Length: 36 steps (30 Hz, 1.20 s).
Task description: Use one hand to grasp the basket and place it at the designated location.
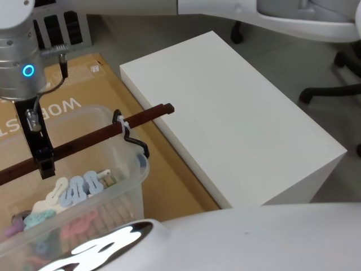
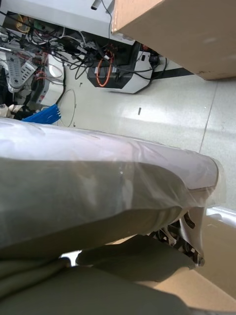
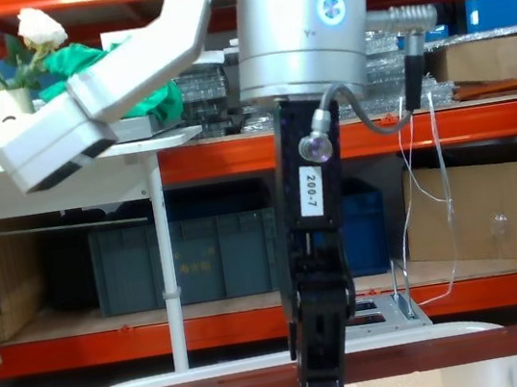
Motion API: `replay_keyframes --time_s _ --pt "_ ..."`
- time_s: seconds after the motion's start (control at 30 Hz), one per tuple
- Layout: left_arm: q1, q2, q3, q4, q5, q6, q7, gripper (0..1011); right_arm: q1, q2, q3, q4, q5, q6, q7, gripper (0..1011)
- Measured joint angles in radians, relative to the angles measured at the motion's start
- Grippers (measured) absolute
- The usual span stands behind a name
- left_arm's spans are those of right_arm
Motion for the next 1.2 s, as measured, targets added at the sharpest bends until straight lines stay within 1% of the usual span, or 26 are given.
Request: replay_keyframes --time_s 0.5,0.87,1.0,1.2 --pt "0.0 0.0 0.0 0.0 0.0 0.0 0.0 0 -0.006 -0.002 -0.004 0.014 -0.002 -0.001 0.004 239" --pt "0.0 0.0 0.0 0.0 0.0 0.0 0.0 0 -0.011 -0.007 -0.005 0.03 -0.004 -0.011 0.004 239" --pt "0.0 0.0 0.0 0.0 0.0 0.0 0.0 0 -0.012 -0.008 -0.006 0.037 -0.017 -0.016 0.0 240" --pt "0.0 0.0 0.0 0.0 0.0 0.0 0.0 0 -0.015 -0.013 -0.008 0.056 -0.02 -0.026 -0.002 240"
